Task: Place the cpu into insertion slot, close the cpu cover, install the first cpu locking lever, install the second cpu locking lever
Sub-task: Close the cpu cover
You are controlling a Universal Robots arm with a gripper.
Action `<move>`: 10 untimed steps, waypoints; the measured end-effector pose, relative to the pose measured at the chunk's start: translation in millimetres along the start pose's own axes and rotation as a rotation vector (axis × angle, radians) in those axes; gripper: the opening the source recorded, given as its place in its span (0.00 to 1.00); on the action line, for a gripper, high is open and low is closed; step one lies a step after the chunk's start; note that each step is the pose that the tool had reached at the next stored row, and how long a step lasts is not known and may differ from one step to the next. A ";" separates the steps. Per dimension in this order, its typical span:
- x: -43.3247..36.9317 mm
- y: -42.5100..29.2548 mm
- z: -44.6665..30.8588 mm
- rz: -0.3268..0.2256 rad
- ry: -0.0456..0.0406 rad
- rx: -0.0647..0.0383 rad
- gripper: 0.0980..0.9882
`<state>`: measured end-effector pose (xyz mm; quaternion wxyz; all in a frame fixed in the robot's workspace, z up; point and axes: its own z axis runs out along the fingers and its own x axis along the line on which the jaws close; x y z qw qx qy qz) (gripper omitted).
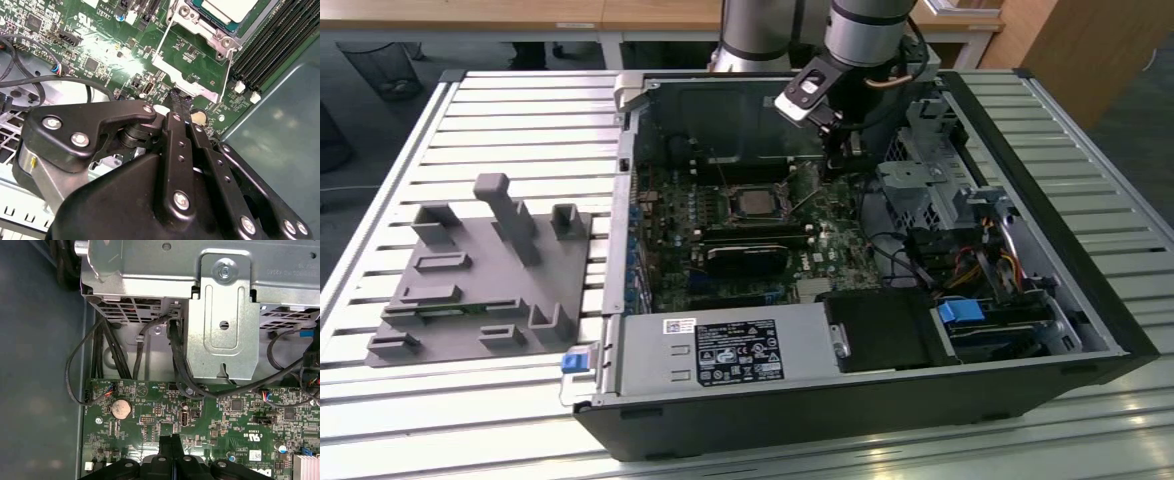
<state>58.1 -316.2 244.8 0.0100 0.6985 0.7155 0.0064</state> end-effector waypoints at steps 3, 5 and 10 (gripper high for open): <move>0.0 -1.5 0.5 0.000 0.0002 0.000 0.03; 0.0 -2.8 0.6 0.000 0.0002 0.000 0.03; 0.2 -6.6 0.7 0.000 0.0002 0.000 0.03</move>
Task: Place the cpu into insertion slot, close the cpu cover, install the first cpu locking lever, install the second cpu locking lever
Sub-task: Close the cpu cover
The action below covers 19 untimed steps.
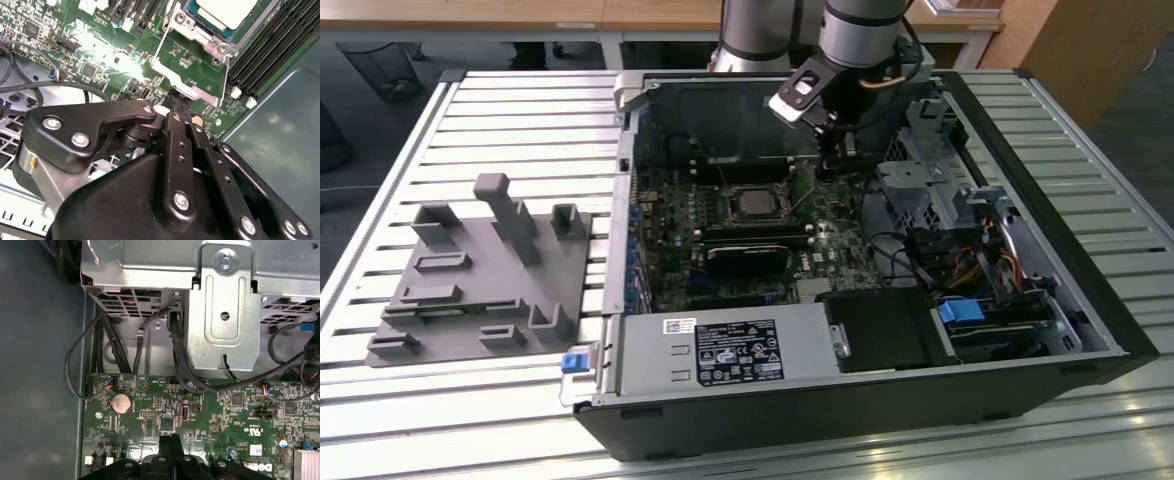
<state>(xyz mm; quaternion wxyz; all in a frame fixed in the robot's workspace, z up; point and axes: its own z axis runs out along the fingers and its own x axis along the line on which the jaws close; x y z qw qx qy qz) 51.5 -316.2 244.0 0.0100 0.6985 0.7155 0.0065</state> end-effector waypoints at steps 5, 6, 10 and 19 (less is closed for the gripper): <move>0.1 -4.7 0.3 0.000 0.0000 0.000 0.03; 0.2 -5.8 0.4 0.000 0.0000 0.000 0.03; 0.3 -11.0 0.9 0.000 0.0001 0.000 0.03; 0.5 -22.1 2.2 0.000 0.0000 0.000 0.03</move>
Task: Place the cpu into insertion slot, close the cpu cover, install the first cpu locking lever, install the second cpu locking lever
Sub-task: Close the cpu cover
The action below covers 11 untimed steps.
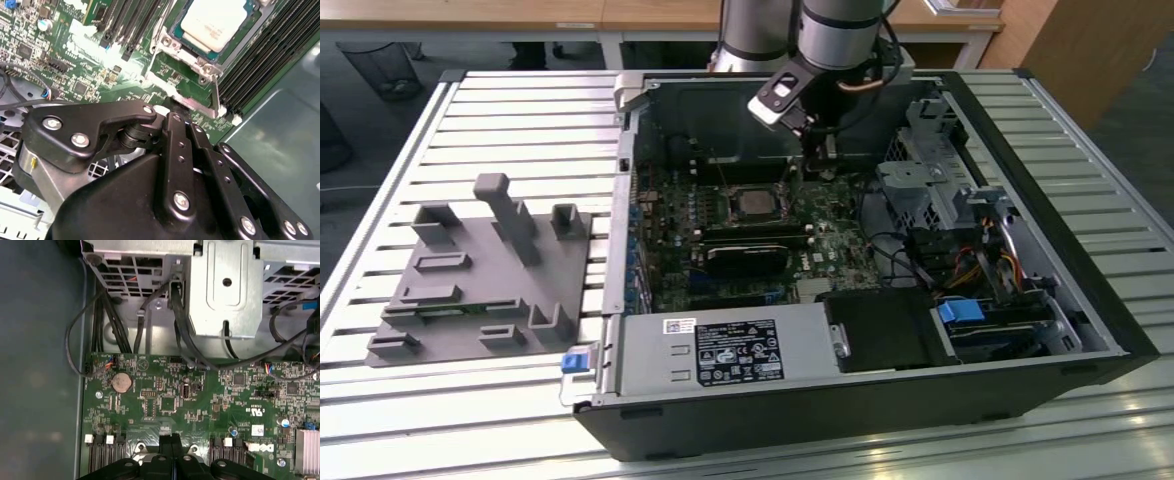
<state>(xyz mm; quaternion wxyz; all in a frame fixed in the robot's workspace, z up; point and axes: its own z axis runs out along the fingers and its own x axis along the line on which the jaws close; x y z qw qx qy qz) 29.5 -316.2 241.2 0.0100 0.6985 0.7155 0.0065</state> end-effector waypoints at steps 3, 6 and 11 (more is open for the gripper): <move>0.1 -4.3 0.4 0.000 0.0000 0.000 0.03; 0.2 -8.5 0.7 0.000 0.0000 0.000 0.03; 0.4 -14.9 1.3 0.000 -0.0001 0.000 0.03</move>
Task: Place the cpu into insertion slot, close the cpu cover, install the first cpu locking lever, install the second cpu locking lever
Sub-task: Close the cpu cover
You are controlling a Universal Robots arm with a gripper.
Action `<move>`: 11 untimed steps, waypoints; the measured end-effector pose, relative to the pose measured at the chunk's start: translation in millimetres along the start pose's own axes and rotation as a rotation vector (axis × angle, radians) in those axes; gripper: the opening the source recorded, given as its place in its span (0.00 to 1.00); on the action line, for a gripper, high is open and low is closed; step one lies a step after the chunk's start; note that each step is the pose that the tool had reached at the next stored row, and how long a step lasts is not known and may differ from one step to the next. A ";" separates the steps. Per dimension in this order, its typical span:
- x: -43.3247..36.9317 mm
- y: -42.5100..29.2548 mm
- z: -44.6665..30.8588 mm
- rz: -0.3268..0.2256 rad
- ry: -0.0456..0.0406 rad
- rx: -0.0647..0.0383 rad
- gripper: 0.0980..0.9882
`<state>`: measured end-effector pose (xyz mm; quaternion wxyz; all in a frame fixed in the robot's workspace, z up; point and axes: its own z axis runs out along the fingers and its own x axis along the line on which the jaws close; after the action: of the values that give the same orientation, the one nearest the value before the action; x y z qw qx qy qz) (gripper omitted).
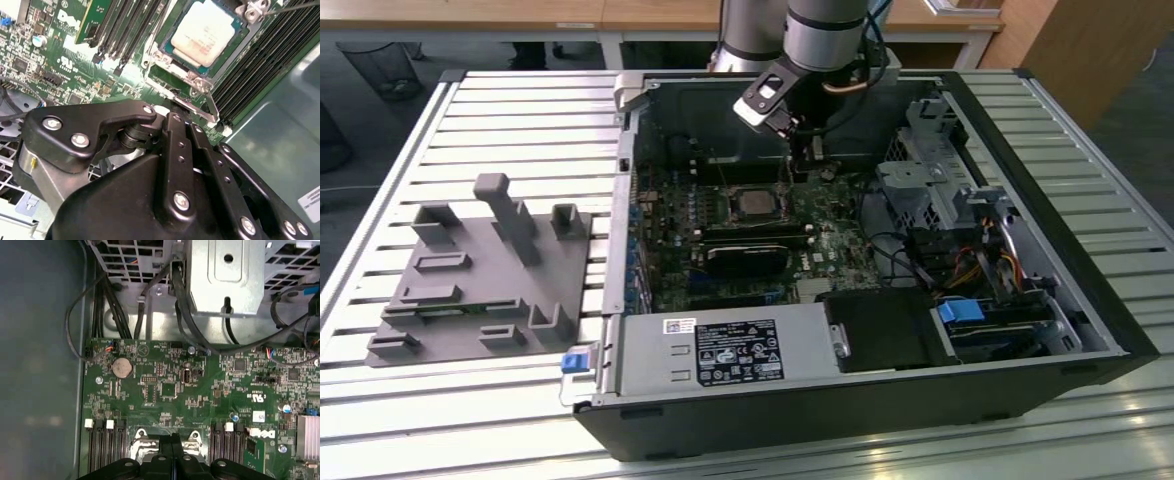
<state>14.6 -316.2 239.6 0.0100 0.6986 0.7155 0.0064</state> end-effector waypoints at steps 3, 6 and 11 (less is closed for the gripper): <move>0.1 -3.7 0.5 0.000 0.0000 0.000 0.03; 0.2 -6.9 1.1 0.000 0.0002 0.000 0.03; 0.4 -15.2 3.2 0.000 0.0002 0.000 0.03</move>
<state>-0.5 -316.2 236.1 0.0100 0.6985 0.7155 0.0065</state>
